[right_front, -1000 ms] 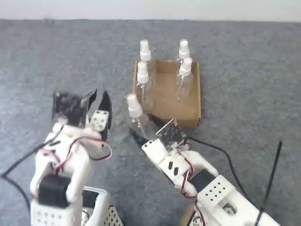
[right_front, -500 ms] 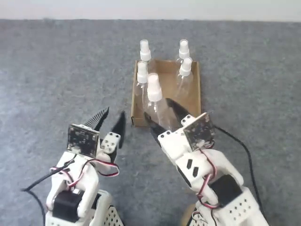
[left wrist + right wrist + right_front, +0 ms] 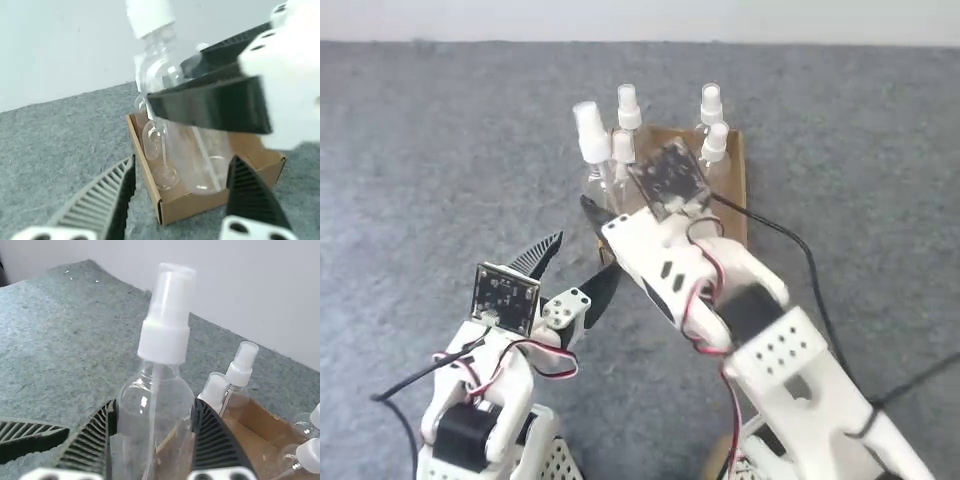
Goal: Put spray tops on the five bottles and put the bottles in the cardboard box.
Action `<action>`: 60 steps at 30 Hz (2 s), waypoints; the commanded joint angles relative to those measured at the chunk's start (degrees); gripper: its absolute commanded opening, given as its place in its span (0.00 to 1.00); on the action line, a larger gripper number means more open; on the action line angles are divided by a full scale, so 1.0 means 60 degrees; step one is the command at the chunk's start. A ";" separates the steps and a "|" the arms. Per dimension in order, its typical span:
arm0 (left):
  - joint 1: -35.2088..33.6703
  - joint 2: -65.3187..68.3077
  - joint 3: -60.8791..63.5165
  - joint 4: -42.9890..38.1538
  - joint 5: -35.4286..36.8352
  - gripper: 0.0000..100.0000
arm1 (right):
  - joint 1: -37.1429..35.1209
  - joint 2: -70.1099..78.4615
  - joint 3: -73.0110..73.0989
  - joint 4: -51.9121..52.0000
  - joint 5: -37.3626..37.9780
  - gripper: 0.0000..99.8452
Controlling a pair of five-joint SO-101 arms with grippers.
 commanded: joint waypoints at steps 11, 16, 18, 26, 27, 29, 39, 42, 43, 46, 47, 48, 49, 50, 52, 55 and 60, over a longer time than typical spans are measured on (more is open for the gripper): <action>-0.0059 -0.0117 0.0842 -0.0923 -0.0059 0.27 | -0.0095 -0.1223 -0.1919 0.3114 -0.0044 0.01; -0.0059 -0.0103 0.0842 -0.0908 -0.0044 0.27 | -0.0095 -0.1751 -0.2139 0.3861 -0.0044 0.01; -0.0059 -0.0103 0.0842 -0.0894 -0.0029 0.27 | -0.0095 -0.1912 -0.2110 0.3993 -0.0044 0.01; -0.0059 -0.0103 0.0857 -0.0864 -0.0029 0.27 | 0.0403 -0.2117 -0.2330 0.4051 0.0161 0.01; -0.0059 -0.0117 0.0857 -0.0864 -0.0029 0.27 | 0.0681 -0.2103 -0.2491 0.4110 0.0366 0.01; -0.0059 -0.0132 0.0872 -0.0864 -0.0015 0.27 | 0.1355 -0.2044 -0.2974 0.4315 0.0747 0.01; -0.0176 -0.0147 0.1048 -0.0938 -0.0073 0.13 | 0.4037 -0.2117 -0.3487 0.5429 0.1377 0.01; -0.0938 -0.0147 0.1106 -0.1260 -0.0073 0.08 | 0.4344 -0.2132 -0.2374 0.4740 0.1377 0.01; -0.1304 -0.0147 0.1238 -0.1509 -0.0029 0.07 | 0.4447 -0.2132 -0.1919 0.4374 0.1377 0.01; -0.2125 -0.0147 0.1868 -0.2623 -0.0015 0.01 | 0.4593 -0.2132 -0.0557 0.3070 0.1377 0.01; -0.2271 -0.0147 0.2073 -0.2974 -0.0015 0.01 | 0.4549 -0.2132 -0.0176 0.2747 0.1377 0.01; -0.2374 -0.0147 0.2234 -0.3238 -0.0015 0.01 | 0.4520 -0.2132 0.0161 0.2454 0.1377 0.01; -0.2418 -0.0147 0.2337 -0.3385 -0.0015 0.01 | 0.4505 -0.2132 0.0440 0.2205 0.1333 0.01; -0.2447 -0.0147 0.2366 -0.3429 -0.0015 0.01 | 0.4491 -0.2103 0.0630 0.2000 0.1319 0.01; -0.2432 -0.0147 0.2366 -0.3443 -0.0015 0.01 | 0.4315 -0.2029 0.0894 0.1678 0.1304 0.01; -0.2432 -0.0147 0.2396 -0.3443 -0.0015 0.01 | 0.3802 -0.2029 0.1216 0.1399 0.1304 0.01; -0.2432 -0.0147 0.2396 -0.3443 -0.0015 0.01 | 0.3084 -0.1985 0.1377 0.0799 0.1289 0.01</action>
